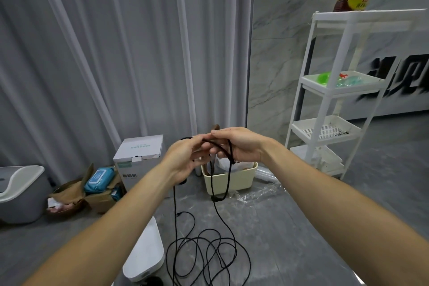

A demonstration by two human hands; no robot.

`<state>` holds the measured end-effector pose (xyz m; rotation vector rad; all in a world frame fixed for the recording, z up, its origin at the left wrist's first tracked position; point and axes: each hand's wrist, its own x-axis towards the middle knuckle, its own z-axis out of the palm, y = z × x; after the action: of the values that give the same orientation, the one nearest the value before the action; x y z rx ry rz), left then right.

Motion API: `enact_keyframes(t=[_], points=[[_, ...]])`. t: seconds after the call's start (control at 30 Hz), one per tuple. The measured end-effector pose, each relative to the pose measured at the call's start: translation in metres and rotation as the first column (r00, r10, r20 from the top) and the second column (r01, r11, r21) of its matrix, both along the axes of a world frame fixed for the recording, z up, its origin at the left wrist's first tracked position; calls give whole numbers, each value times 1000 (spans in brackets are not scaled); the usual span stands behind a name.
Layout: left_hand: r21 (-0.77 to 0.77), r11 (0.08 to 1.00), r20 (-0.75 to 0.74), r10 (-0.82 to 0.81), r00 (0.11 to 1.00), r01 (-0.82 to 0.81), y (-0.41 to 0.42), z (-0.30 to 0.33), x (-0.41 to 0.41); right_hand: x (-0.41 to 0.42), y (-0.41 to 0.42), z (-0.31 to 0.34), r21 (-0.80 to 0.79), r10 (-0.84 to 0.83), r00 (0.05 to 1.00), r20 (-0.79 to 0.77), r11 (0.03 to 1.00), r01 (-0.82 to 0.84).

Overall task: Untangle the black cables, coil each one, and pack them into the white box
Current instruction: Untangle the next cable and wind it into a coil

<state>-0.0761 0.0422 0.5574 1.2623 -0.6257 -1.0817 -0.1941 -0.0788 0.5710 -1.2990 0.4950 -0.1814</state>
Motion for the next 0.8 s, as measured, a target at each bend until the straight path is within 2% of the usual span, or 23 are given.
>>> enact_keyframes(t=[0.13,0.33,0.5,0.67,0.8], points=[[31,991,-91,132,987,-129,-2,-4,8,-6,-1,2,-25,-21,997,-71,999,19],[73,945,-13,320,947,-318,-4,-6,17,-12,-14,-2,-108,-134,982,-134,987,120],[240,951,245,135,960,-195,-5,-18,14,-11,-15,-3,-110,-171,979,-109,981,159],[335,928,466,-14,885,-162,-6,-30,12,-5,-13,-1,-102,-169,980,-100,982,159],[321,935,492,-28,870,-151,-11,-38,14,1,-8,-4,-74,-165,982,-92,985,158]])
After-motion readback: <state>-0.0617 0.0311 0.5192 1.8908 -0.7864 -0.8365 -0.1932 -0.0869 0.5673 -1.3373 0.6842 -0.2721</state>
